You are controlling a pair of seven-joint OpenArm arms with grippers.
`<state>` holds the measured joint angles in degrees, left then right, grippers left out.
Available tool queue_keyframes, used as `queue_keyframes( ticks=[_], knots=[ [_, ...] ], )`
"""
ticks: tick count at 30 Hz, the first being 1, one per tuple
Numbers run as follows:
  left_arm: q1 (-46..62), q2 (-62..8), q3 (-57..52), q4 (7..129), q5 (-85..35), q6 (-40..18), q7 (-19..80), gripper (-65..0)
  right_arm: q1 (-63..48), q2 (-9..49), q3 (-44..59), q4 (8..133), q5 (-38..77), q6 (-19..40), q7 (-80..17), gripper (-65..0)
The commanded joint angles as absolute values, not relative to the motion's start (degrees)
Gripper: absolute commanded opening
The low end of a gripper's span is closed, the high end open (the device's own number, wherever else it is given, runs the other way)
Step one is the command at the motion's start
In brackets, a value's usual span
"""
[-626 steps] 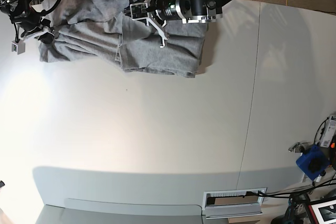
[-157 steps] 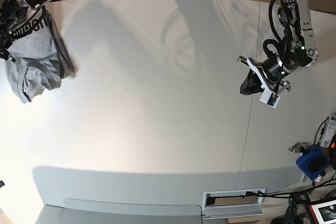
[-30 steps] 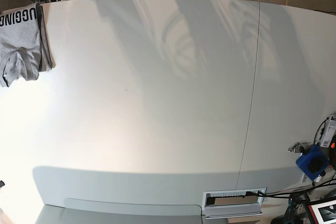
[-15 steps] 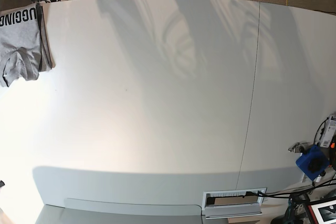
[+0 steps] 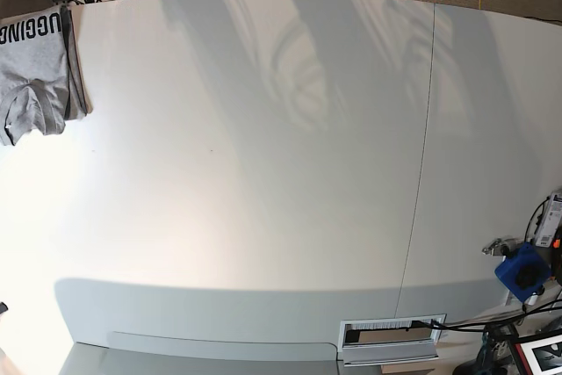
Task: Fold the T-shirt properly
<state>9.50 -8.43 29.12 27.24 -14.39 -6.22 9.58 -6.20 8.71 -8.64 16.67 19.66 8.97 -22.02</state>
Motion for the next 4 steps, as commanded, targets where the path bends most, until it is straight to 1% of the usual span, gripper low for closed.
queue_keyframes(
  ticks=[1, 4],
  knots=[
    [9.5, -8.4, 29.1, 27.5, -14.5, -6.6, 9.4, -65.0, -6.3, 9.2, -8.7, 16.9, 20.1, 9.1, -21.5, -65.0],
    [9.5, -8.4, 29.1, 27.5, -14.5, -6.7, 9.4, -65.0, -6.3, 9.2, -8.7, 16.9, 20.1, 9.1, -21.0, -65.0]
  ],
)
